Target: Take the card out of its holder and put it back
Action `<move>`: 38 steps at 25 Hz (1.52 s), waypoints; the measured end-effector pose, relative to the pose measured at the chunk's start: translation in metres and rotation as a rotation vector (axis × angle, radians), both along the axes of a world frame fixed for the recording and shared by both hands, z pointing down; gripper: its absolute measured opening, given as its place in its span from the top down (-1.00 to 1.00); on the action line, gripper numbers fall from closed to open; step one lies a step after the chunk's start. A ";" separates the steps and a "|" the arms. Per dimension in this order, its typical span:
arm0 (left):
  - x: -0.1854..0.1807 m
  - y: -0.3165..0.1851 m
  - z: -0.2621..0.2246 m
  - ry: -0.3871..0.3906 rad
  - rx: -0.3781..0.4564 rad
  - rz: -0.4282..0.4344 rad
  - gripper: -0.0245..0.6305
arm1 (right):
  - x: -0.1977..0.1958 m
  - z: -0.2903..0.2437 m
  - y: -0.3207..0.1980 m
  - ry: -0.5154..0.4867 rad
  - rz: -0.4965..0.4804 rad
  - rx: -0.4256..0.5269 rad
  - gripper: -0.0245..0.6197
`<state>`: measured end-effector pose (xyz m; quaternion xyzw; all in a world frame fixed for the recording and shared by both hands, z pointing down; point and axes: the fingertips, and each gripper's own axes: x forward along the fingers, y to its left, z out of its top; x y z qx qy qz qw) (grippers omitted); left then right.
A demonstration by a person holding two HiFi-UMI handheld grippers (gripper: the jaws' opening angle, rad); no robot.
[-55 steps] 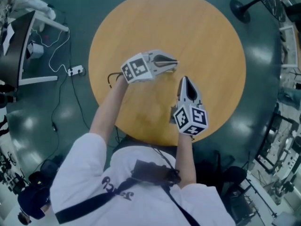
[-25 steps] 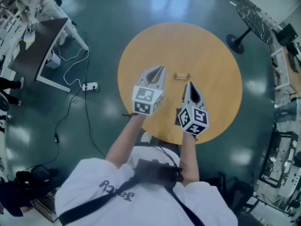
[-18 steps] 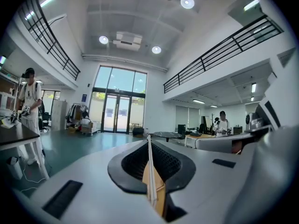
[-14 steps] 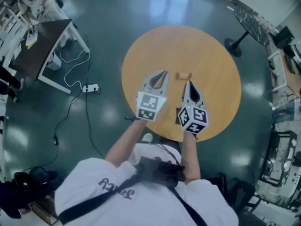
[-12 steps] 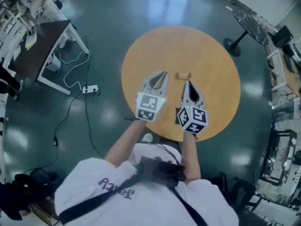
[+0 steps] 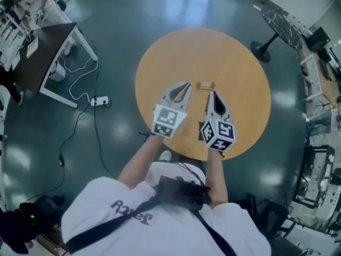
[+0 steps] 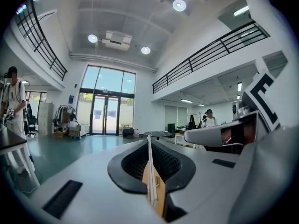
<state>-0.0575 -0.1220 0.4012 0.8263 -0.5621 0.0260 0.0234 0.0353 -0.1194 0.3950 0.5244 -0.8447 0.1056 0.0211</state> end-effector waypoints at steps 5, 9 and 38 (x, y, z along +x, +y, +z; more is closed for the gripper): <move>-0.002 -0.007 0.011 0.024 -0.027 0.010 0.84 | 0.001 0.011 -0.004 -0.003 0.002 -0.032 0.86; -0.005 -0.013 0.024 0.041 -0.051 0.030 0.84 | 0.002 0.024 -0.006 0.000 0.010 -0.059 0.86; -0.015 -0.120 0.074 -0.215 -0.160 0.149 0.84 | 0.064 0.070 -0.058 -0.025 0.081 -0.228 0.86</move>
